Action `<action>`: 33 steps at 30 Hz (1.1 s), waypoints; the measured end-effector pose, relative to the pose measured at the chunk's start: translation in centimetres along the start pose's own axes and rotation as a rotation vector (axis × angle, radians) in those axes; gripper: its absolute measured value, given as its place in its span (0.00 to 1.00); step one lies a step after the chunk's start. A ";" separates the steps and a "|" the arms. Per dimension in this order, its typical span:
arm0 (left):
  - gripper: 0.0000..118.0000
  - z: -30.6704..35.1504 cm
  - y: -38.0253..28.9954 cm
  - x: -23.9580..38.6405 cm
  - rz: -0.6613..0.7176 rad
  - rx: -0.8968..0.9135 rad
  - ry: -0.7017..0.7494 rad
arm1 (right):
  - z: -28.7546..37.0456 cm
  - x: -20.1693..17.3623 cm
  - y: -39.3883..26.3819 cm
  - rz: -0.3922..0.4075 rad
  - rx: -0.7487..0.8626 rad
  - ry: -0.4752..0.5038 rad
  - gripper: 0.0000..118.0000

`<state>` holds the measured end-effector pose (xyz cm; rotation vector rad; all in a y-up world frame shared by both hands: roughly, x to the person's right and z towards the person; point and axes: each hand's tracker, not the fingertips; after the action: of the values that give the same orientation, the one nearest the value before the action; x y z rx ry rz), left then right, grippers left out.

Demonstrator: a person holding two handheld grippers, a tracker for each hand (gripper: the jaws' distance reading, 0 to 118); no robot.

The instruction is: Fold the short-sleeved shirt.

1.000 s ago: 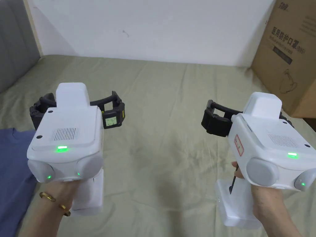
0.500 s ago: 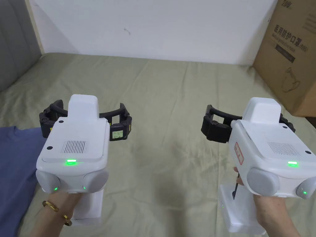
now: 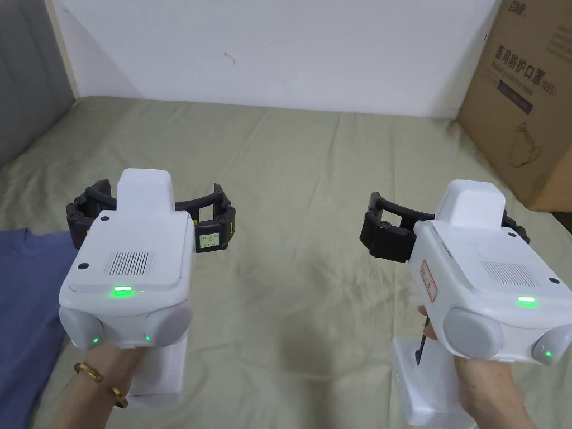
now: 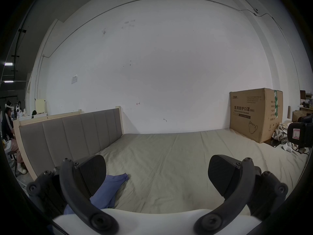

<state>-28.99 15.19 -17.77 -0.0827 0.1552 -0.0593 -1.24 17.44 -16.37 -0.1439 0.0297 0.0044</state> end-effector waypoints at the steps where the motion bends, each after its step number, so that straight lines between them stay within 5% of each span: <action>1: 1.00 0.0 0.0 0.0 0.001 0.001 0.000 | 0.0 0.0 0.0 0.000 0.002 0.000 1.00; 14: 0.98 0.1 0.2 0.2 -0.017 -0.017 0.002 | 0.0 0.0 0.0 0.016 -0.001 0.006 0.98; 15: 0.89 0.3 0.3 0.2 -0.021 -0.014 0.004 | 0.2 0.0 0.0 0.009 0.004 0.011 0.94; 16: 0.61 0.4 0.3 0.3 -0.025 -0.008 0.009 | 0.3 -0.1 0.0 0.011 0.011 0.012 0.80; 17: 0.25 0.4 0.4 0.3 -0.026 -0.007 0.015 | 0.5 -0.2 0.1 0.024 0.022 0.013 0.57; 18: 0.00 0.2 0.5 0.2 -0.022 -0.018 0.025 | 0.5 -0.3 0.2 0.045 0.027 0.010 0.19; 19: 0.00 0.2 0.5 0.2 -0.010 -0.021 0.039 | 0.2 -0.4 0.2 0.072 0.020 0.002 0.00; 24: 0.00 0.4 0.8 0.0 -0.008 -0.014 0.000 | 1.4 0.1 0.3 0.120 0.026 0.053 0.00; 33: 0.00 0.4 0.9 0.1 0.005 -0.024 -0.013 | 1.2 -0.1 0.1 0.077 0.010 0.068 0.00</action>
<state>-28.83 16.15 -17.47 -0.1071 0.1430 -0.0520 -1.32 17.74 -15.24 -0.1329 0.1027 0.0763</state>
